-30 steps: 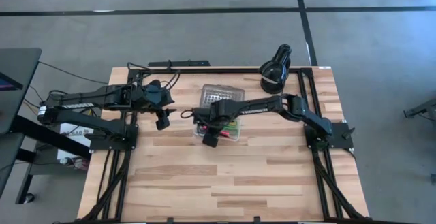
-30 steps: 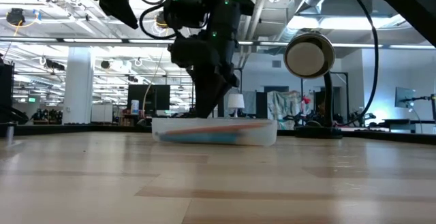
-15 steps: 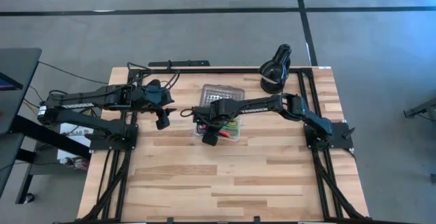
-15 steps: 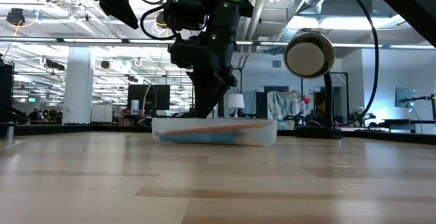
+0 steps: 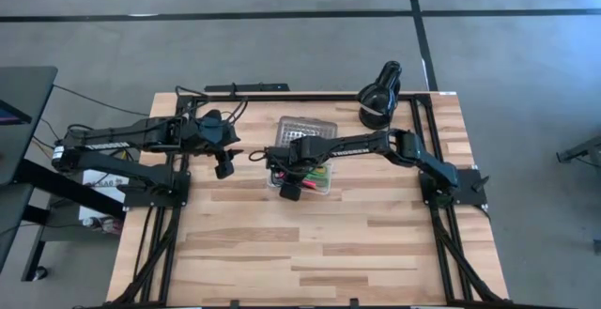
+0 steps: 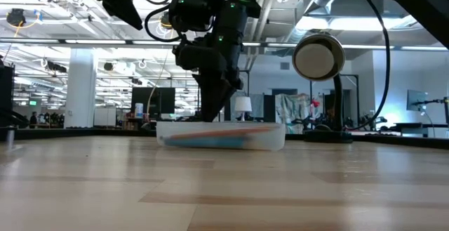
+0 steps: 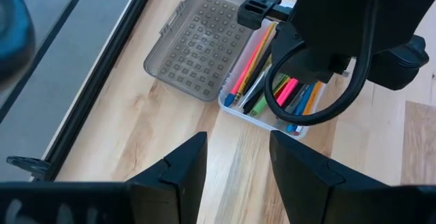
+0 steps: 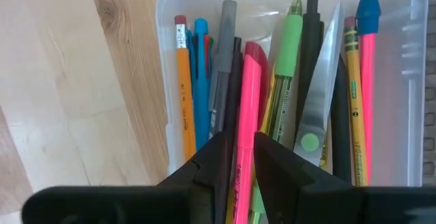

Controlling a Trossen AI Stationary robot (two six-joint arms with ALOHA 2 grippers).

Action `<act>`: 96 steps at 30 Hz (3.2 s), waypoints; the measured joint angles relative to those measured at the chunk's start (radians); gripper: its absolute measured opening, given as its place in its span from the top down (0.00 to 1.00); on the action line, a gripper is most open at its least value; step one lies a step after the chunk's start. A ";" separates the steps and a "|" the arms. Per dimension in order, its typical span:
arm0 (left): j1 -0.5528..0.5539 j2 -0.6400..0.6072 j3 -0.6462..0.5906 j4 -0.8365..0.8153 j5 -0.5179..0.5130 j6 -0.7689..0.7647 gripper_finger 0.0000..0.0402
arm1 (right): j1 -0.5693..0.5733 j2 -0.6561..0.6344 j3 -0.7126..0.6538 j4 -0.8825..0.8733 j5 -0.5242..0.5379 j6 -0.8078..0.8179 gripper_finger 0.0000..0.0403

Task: Pick & place school supplies into a supply box
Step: Move the supply box to the center of the table, then close the supply box

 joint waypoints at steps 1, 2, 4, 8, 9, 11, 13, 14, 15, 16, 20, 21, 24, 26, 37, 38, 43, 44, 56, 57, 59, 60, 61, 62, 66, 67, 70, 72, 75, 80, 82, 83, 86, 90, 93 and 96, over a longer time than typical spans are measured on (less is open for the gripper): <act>0.000 0.000 0.000 0.000 0.000 0.000 0.61 | 0.000 0.000 0.000 0.001 0.000 0.000 0.83; 0.000 0.000 0.000 0.000 0.000 0.000 0.61 | 0.000 0.000 0.000 0.003 0.000 -0.001 0.83; 0.000 0.000 0.000 0.000 0.000 -0.001 0.61 | 0.000 0.000 0.000 0.005 0.000 -0.003 0.83; 0.000 0.000 0.000 0.000 0.001 -0.002 0.61 | 0.000 0.000 -0.009 0.016 0.000 -0.016 0.83; 0.000 0.000 0.000 0.000 0.003 -0.005 0.61 | 0.000 0.000 -0.019 0.029 0.000 -0.013 0.83; -0.004 0.000 0.000 0.000 0.004 -0.008 0.61 | 0.000 0.001 -0.040 0.040 -0.002 0.000 0.83; -0.010 0.000 0.000 0.000 0.004 -0.009 0.61 | 0.000 0.001 -0.053 0.040 -0.003 0.002 0.83; -0.013 0.000 0.000 0.000 0.004 -0.009 0.61 | 0.003 0.001 -0.060 0.042 -0.005 0.003 0.83; -0.015 0.000 0.000 0.000 0.004 -0.009 0.61 | 0.006 0.001 -0.067 0.041 -0.005 0.003 0.83; -0.018 0.000 0.000 0.000 0.004 -0.012 0.61 | 0.009 0.001 -0.072 0.041 -0.007 0.005 0.83; -0.024 0.000 0.000 0.000 -0.002 -0.013 0.61 | 0.023 0.002 -0.074 0.046 -0.003 0.011 0.83; -0.024 0.000 0.000 0.000 -0.002 -0.013 0.61 | 0.026 0.002 -0.074 0.045 -0.005 0.011 0.83; -0.024 0.000 0.000 0.000 -0.002 -0.014 0.61 | 0.029 0.002 -0.074 0.044 -0.011 0.011 0.83; -0.024 0.000 0.000 0.000 -0.002 -0.019 0.61 | 0.034 0.002 -0.074 0.043 -0.023 0.012 0.83; -0.023 0.000 0.000 0.000 -0.002 -0.019 0.61 | 0.116 0.002 -0.073 0.018 -0.056 0.012 0.83; -0.023 0.000 0.000 0.000 -0.002 -0.019 0.61 | 0.127 0.002 -0.073 0.013 -0.056 0.012 0.83; -0.023 0.000 0.000 0.001 -0.003 0.003 0.61 | 0.182 0.002 -0.073 -0.016 -0.058 0.033 0.83; -0.023 0.000 0.000 0.001 -0.003 0.008 0.61 | 0.193 0.002 -0.073 -0.021 -0.058 0.040 0.83; -0.023 0.000 0.000 0.051 -0.003 0.098 0.61 | 0.323 0.002 -0.072 -0.037 -0.056 0.188 0.83; -0.023 0.000 0.000 0.059 -0.003 0.107 0.61 | 0.334 0.002 -0.072 -0.037 -0.055 0.201 0.83; -0.023 0.000 0.000 0.075 -0.003 0.123 0.61 | 0.355 0.002 -0.072 -0.036 -0.049 0.232 0.83; -0.023 0.000 0.000 0.079 -0.003 0.132 0.61 | 0.363 0.002 -0.072 -0.035 -0.040 0.251 0.83; -0.023 0.000 0.000 0.085 -0.002 0.138 0.61 | 0.372 0.002 -0.072 -0.035 -0.026 0.271 0.83; -0.023 0.000 0.000 0.092 -0.001 0.145 0.61 | 0.379 0.002 -0.072 -0.035 -0.011 0.294 0.83; -0.023 0.000 0.000 0.103 -0.001 0.162 0.61 | 0.389 -0.009 -0.071 -0.026 0.036 0.373 0.83; -0.023 0.000 0.000 0.110 0.000 0.167 0.61 | 0.389 -0.010 -0.066 -0.027 0.051 0.391 0.83; -0.023 0.000 0.000 0.120 0.008 0.176 0.61 | 0.388 -0.019 -0.055 -0.028 0.088 0.425 0.83; -0.023 0.000 0.000 0.122 0.024 0.176 0.61 | 0.384 -0.021 -0.038 -0.030 0.110 0.452 0.83; -0.022 0.008 0.000 0.122 0.045 0.181 0.61 | 0.386 -0.021 -0.013 -0.036 0.130 0.505 0.83; -0.001 0.048 -0.019 0.133 0.095 0.228 0.61 | 0.411 -0.021 0.008 -0.032 0.133 0.709 0.83; 0.016 0.071 -0.043 0.149 0.123 0.246 0.61 | 0.426 -0.021 0.009 -0.034 0.132 0.833 0.83; 0.023 0.081 -0.058 0.171 0.140 0.255 0.61 | 0.435 -0.021 0.009 -0.034 0.132 0.898 0.83; 0.051 0.118 -0.093 0.212 0.198 0.280 0.61 | 0.465 -0.025 0.009 -0.033 0.129 1.086 0.83; 0.074 0.170 -0.118 0.280 0.237 0.331 0.61 | 0.511 -0.027 0.009 -0.034 0.130 1.305 0.83; 0.089 0.206 -0.126 0.344 0.244 0.371 0.61 | 0.540 -0.027 0.009 -0.034 0.129 1.442 0.83; 0.106 0.246 -0.130 0.391 0.243 0.421 0.61 | 0.564 -0.027 0.009 -0.035 0.132 1.544 0.83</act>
